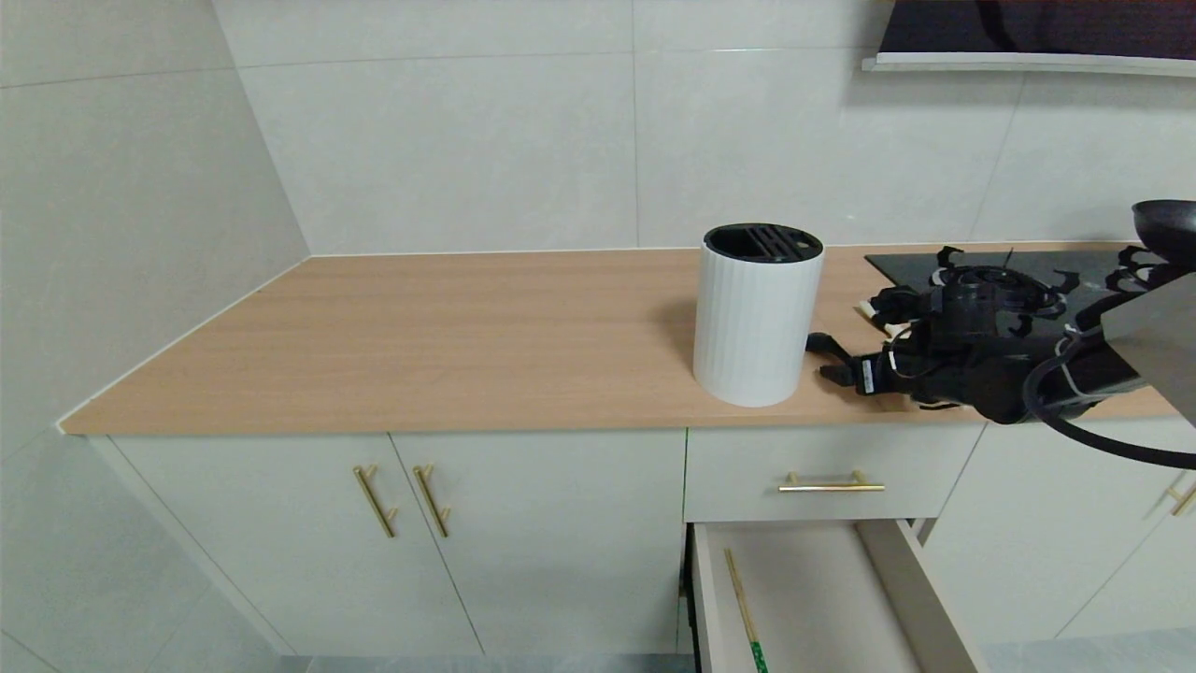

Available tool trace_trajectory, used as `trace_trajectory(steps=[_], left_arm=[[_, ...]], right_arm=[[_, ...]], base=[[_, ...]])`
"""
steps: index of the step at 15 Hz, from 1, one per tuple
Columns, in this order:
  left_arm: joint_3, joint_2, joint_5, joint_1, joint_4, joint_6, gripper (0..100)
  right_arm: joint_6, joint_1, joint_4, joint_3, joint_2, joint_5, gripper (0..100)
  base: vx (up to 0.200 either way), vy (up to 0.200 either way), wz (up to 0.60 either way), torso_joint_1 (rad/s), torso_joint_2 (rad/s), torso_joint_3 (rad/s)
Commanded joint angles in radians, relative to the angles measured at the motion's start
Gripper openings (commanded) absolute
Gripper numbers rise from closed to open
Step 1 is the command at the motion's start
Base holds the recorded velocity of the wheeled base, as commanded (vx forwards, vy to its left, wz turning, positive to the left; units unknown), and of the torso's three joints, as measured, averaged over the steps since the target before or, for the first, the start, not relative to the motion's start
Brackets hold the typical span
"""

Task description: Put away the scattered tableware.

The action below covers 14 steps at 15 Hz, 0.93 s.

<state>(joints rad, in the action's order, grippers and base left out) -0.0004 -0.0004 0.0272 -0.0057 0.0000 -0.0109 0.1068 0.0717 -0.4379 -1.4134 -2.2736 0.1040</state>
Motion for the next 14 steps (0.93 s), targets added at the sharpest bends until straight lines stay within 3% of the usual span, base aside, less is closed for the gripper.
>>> trace_trajectory(steps=[1, 5, 6, 14], left_arm=[[-0.001, 0.0, 0.0, 0.0, 0.0, 0.0, 100], [0.0, 0.0, 0.0, 0.0, 0.0, 0.0, 100], [0.0, 0.0, 0.0, 0.0, 0.0, 0.0, 100], [0.0, 0.0, 0.0, 0.0, 0.0, 0.0, 100]], right_arm=[[0.001, -0.003, -0.001, -0.006, -0.009, -0.001, 100], [0.001, -0.004, -0.001, -0.012, -0.012, -0.009, 100], [0.001, -0.004, -0.001, -0.012, -0.012, -0.012, 0], [-0.002, -0.004, -0.002, -0.01, 0.0, -0.014, 0]], base=[[0.0, 0.0, 0.0, 0.0, 0.0, 0.0], [0.0, 0.0, 0.0, 0.0, 0.0, 0.0], [0.0, 0.0, 0.0, 0.0, 0.0, 0.0], [0.0, 0.0, 0.0, 0.0, 0.0, 0.0]])
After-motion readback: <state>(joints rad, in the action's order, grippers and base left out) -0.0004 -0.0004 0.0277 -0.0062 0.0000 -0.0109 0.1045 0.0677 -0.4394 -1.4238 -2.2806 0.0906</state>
